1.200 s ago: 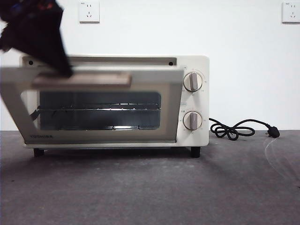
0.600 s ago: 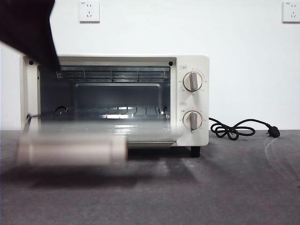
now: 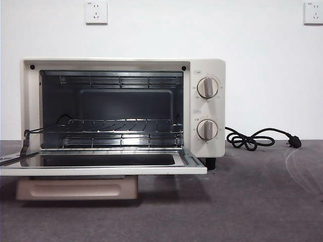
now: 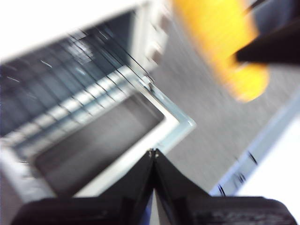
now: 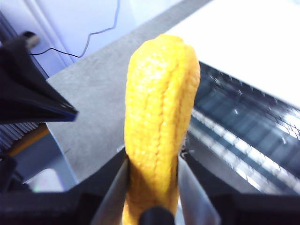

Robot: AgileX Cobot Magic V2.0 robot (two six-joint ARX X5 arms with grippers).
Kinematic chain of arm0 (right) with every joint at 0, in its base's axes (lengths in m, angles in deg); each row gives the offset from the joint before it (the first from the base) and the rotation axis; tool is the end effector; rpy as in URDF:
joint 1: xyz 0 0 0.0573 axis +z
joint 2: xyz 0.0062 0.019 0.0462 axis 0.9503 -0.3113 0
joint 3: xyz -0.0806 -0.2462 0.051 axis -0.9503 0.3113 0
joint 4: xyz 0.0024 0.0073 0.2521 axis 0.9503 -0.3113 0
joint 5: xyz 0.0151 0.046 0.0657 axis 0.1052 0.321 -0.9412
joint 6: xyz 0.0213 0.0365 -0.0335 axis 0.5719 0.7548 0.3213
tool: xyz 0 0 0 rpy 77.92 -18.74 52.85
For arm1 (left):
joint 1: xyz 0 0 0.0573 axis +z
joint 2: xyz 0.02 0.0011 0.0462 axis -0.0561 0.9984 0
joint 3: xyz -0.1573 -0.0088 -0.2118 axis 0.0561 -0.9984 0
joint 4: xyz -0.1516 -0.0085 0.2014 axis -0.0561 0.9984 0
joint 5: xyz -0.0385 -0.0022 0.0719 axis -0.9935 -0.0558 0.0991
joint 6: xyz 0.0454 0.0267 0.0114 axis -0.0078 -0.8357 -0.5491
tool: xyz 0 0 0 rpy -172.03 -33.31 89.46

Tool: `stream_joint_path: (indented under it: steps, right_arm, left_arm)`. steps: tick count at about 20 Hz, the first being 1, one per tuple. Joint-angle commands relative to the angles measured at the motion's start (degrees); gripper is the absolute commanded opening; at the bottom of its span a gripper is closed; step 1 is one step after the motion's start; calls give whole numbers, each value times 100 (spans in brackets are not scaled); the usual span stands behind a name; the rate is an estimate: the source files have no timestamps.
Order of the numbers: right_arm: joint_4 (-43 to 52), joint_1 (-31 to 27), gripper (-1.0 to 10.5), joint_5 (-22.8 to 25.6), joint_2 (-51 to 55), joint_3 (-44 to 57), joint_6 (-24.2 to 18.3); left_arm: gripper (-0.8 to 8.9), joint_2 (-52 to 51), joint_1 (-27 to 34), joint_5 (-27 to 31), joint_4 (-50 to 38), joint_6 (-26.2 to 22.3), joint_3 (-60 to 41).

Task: Take the corn from the table,put the corn in the oven

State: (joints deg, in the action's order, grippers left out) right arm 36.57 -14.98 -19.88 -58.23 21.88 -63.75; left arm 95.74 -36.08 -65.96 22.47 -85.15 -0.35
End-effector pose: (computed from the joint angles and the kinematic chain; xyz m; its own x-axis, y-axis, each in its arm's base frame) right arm 0.1440 0.2226 0.3473 0.4717 0.7841 -0.4033 -0.8156 0.5618 0.1383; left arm 0.0990 -0.0697 0.3569 0.5958 -0.5804 -0.5552 0.6175 0.7730 -0.1454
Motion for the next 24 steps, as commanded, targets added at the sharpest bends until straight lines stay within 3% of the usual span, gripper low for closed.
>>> stream_joint_path:
  steps: [1, 4, 7, 12, 21, 24]
  right_arm:
    - [450, 90, -12, 188, -457, -26, -699]
    - [922, 170, -12, 590, -1196, -26, -1576]
    - [1237, 173, -12, 868, -1856, -26, -2083]
    - [1805, 166, -12, 2194, -2695, -26, -3429]
    - [2857, 151, -12, 3265, -3224, -28, -5053]
    - [2931, 105, 18, 3195, -3375, -31, -5462]
  left_arm:
    - [-5, -348, -20, 247, 4, 129, -26]
    - [-6, -796, -20, 527, 59, 173, -26]
    - [-6, -984, -20, 651, 260, 212, -26]
    - [-6, -962, -20, 651, 769, 208, -26]
    - [-6, -898, -20, 673, 756, 208, -26]
    - [-6, -866, -20, 673, 758, 208, -26]
